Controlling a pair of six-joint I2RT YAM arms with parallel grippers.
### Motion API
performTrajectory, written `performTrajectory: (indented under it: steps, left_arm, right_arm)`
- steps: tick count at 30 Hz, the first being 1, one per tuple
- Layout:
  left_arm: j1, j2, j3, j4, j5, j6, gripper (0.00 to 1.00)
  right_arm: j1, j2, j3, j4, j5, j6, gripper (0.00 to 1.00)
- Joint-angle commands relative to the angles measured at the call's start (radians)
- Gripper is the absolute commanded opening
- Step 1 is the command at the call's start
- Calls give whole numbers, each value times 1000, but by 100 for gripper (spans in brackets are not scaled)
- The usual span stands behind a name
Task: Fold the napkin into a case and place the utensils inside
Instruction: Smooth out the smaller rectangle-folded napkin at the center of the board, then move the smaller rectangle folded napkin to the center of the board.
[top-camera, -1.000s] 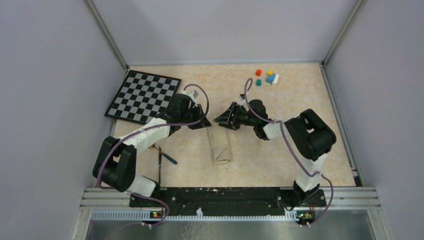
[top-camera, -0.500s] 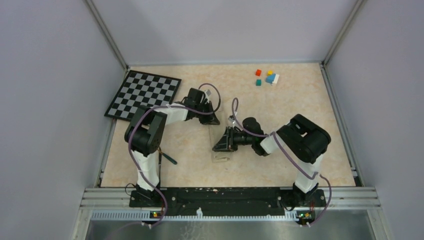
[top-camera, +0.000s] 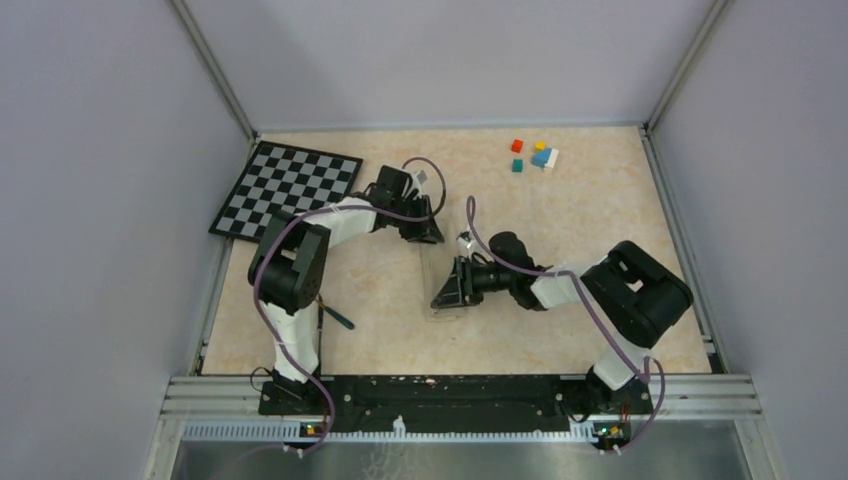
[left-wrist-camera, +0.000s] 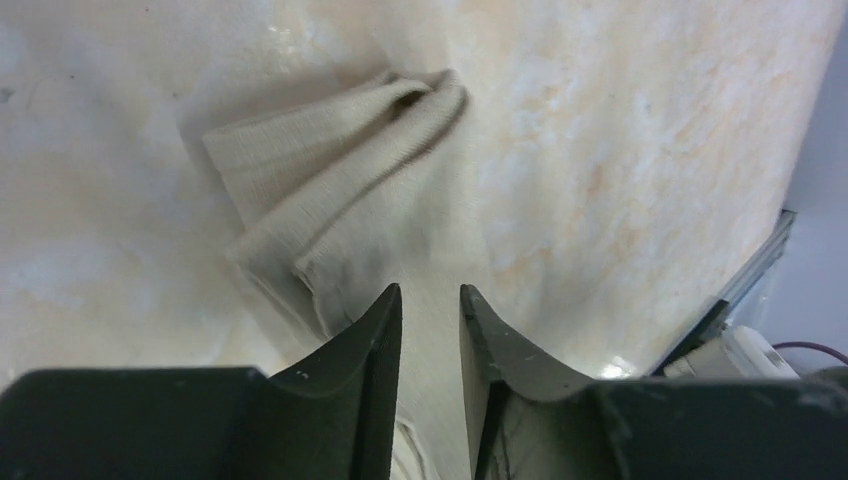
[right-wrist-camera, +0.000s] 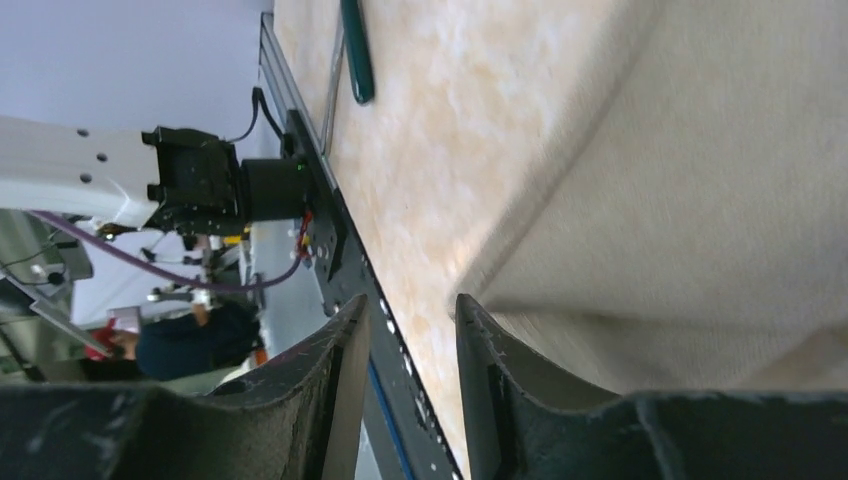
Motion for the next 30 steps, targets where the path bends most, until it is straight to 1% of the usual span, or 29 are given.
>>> performTrajectory:
  steps: [1, 4, 6, 10, 13, 16, 18, 20, 21, 22, 23, 25, 27, 30]
  left_arm:
    - [7, -207, 40, -49, -2, 15, 38]
    - [10, -299, 30, -79, -35, 0, 51]
    - [15, -364, 6, -92, -63, -3, 58]
    - [30, -502, -85, -125, -100, 0, 64]
    - [34, -608, -180, -134, -110, -3, 65]
    - [34, -701, -276, -144, -99, -12, 66]
    - [34, -754, -327, -165, -101, -16, 66]
    - [34, -820, -374, -175, -101, -26, 66]
    - [34, -835, -392, -178, -104, -29, 67]
    - [35, -866, -409, -180, -108, -33, 67]
    - [34, -884, -421, -184, -120, -35, 67]
    - [35, -911, -438, -191, -150, -38, 67]
    - [35, -929, -439, -202, -181, -38, 67]
    - [36, -945, -420, -235, -213, -47, 68]
  right_arm:
    - [7, -28, 119, -156, 40, -132, 37]
    - [8, 44, 177, -195, 77, -167, 38]
    - [8, 98, 203, -228, 102, -189, 37]
    - [8, 109, 124, -221, 119, -200, 36]
    - [8, 59, 21, -237, 126, -222, 37]
    - [8, -26, -79, -301, 131, -243, 36]
    - [10, -126, -133, -359, 121, -247, 37]
    - [14, -248, -145, -451, 118, -255, 38]
    - [16, -306, -133, -500, 117, -263, 39]
    - [16, -366, -114, -550, 124, -278, 43]
    - [17, -415, -84, -590, 138, -295, 49]
    - [17, -462, -7, -658, 204, -350, 60]
    - [18, -430, 105, -719, 330, -427, 64]
    - [33, -311, 245, -758, 514, -462, 64]
